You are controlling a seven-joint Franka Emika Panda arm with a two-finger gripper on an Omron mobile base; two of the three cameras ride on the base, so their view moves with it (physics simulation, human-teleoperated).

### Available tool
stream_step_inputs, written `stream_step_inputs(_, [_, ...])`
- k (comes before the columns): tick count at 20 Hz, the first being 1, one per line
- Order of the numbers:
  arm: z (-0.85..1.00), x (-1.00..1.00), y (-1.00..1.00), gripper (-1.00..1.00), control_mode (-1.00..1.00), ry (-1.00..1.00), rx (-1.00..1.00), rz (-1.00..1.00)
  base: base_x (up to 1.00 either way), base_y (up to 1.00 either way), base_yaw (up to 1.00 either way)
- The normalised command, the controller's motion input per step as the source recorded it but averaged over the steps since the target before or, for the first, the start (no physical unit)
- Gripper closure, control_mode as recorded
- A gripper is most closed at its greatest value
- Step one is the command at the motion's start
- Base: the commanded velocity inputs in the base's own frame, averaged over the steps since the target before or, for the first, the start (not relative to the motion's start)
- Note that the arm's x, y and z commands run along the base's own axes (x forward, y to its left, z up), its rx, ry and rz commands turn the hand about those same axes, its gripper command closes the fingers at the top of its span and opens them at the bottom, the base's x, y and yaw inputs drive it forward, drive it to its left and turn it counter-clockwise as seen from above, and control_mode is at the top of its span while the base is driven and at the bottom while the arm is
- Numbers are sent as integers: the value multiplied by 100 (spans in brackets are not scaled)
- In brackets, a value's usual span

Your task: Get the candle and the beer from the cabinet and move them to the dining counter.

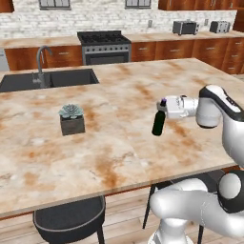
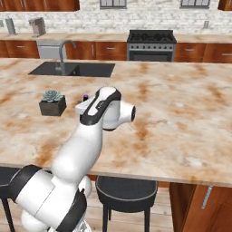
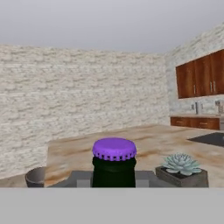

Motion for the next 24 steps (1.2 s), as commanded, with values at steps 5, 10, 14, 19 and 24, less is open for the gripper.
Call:
stream_step_inputs(5, [-53, 42, 20, 100, -100, 1, -3, 2, 0, 0, 0])
stream_step_inputs(10, [-46, 41, 23, 100, -100, 0, -6, 2, 0, 0, 0])
stream_step_inputs(14, [-43, 34, 19, 100, -100, 0, -3, 2, 0, 0, 0])
stream_step_inputs(19, [-43, 17, 9, 100, -100, 0, 0, 2, 0, 0, 0])
stream_step_inputs(24, [-32, 10, 8, 100, -100, 0, 0, 0, 0, 0, 0])
